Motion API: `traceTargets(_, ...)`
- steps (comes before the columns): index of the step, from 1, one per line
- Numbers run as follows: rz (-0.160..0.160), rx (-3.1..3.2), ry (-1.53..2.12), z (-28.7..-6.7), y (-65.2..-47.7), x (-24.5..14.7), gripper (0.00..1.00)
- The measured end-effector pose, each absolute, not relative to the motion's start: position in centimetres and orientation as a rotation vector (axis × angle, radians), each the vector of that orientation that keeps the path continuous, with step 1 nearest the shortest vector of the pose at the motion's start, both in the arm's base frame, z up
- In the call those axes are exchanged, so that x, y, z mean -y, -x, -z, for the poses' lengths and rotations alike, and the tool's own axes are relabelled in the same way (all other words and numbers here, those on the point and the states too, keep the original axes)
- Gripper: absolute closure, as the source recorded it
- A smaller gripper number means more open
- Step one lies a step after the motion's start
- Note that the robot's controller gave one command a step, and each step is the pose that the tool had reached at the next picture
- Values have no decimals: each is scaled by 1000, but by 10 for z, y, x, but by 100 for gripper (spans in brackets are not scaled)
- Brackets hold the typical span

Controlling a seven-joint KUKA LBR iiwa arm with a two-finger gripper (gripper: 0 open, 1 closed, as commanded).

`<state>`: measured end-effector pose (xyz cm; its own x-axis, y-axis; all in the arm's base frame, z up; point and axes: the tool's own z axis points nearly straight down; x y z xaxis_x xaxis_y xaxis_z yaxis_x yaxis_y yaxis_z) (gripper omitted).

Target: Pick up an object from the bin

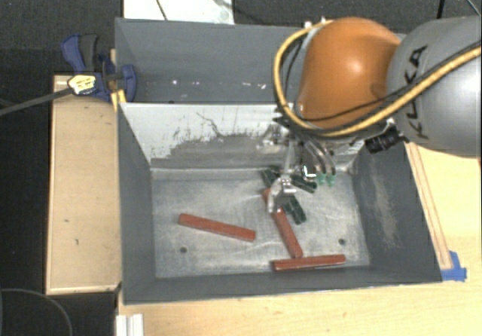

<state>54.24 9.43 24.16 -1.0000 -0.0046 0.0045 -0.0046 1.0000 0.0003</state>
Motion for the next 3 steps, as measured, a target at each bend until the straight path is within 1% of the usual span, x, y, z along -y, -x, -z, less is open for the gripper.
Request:
traceTargets(1, 2, 3145, -3, -245, -544, -94, 0)
traceTargets(2, 3, 3149, 89, -198, -530, -101, 0)
traceTargets(3, 5, 3121, 307, -79, -527, -110, 100)
